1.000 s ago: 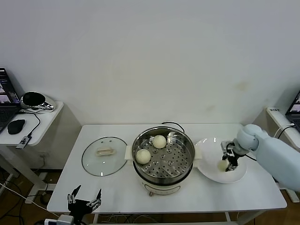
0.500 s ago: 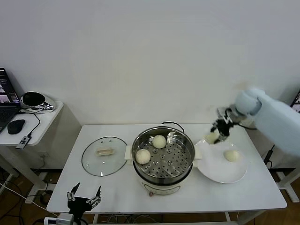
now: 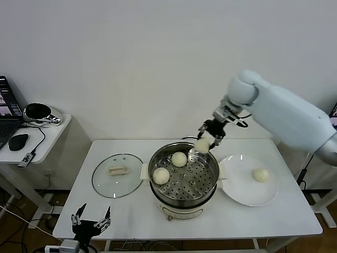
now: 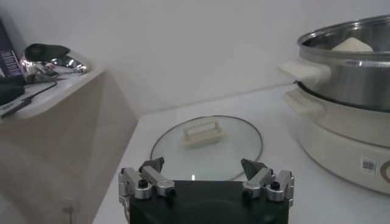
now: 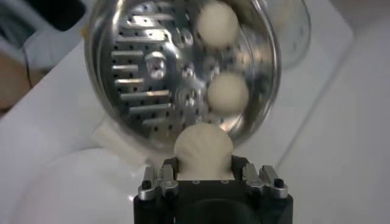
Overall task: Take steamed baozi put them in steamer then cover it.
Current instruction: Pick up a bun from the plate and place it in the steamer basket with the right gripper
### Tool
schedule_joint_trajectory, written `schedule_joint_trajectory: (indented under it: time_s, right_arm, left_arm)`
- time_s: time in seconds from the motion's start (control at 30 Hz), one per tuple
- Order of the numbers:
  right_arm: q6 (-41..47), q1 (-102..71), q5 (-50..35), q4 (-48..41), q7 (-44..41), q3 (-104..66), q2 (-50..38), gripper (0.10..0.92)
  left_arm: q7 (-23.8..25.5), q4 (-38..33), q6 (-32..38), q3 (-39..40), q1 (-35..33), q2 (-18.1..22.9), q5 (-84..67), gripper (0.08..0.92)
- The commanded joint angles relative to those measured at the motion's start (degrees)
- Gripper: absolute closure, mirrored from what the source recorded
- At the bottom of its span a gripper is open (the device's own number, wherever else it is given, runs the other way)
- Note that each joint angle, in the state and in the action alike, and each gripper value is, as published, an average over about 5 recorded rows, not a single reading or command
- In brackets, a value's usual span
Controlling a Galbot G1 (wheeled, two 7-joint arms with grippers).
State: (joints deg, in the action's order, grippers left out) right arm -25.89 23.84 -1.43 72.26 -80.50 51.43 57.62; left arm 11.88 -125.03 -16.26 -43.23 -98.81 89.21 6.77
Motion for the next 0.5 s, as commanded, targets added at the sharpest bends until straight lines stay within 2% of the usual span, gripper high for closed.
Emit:
schedule_joint_trajectory:
  time_s: [0.03,0.2,0.5]
  right_arm:
    - [-21.2,1.2,3.4,5.2,0.9,5.7,4.9,0.474]
    - [-21.6,-0.2,11.7,8.4,2.2,5.9,4.4,0.474]
    - [-21.1,-2.1,10.1,9.9,3.3,8.5,5.1,0.474]
  left_arm:
    - [-0.1,-0.4,0.1,-0.1,-0.1,0.4,0.0,0.177]
    - [-0.3,-0.4,0.4,-0.1,-0.3,0.6,0.0,0.177]
    - [-0.3,-1.1,0.4,0.0,-0.3,1.1,0.0,0.177]
